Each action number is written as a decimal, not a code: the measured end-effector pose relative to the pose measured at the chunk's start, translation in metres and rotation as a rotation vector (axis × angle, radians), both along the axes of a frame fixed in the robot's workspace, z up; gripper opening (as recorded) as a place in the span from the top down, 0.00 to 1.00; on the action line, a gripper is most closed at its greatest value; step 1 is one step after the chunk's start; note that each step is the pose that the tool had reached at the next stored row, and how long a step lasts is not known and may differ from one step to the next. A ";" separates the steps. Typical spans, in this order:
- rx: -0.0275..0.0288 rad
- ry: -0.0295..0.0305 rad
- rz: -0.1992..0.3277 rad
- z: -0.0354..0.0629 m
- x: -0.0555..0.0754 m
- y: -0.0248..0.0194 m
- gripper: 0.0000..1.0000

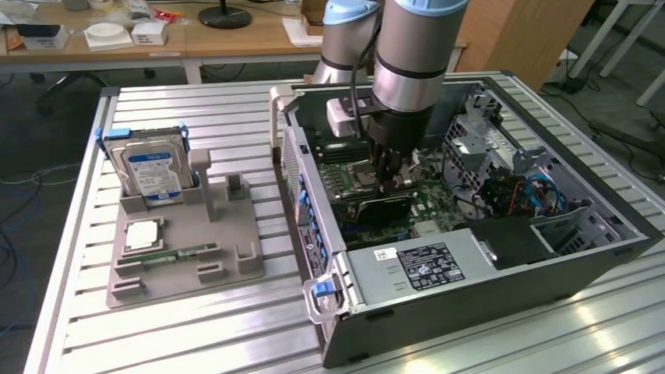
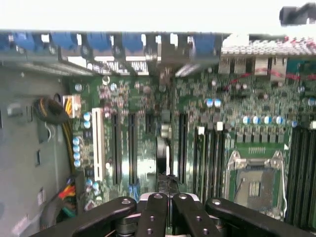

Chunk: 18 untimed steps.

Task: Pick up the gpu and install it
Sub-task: 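Press down on the gpu until it lock into place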

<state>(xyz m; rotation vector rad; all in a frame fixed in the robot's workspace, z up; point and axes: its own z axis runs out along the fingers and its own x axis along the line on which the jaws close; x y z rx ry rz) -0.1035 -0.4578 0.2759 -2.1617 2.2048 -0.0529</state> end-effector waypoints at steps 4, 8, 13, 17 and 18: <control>-0.0026 0.0101 0.000 0.0000 -0.004 0.0015 0.90; -0.0090 0.0147 0.000 0.0010 -0.005 0.0038 0.90; -0.0093 0.0271 0.000 0.0022 -0.006 0.0084 0.90; -0.0111 0.0378 0.000 0.0028 -0.007 0.0150 0.90; -0.0109 0.0393 0.001 0.0027 -0.009 0.0159 0.90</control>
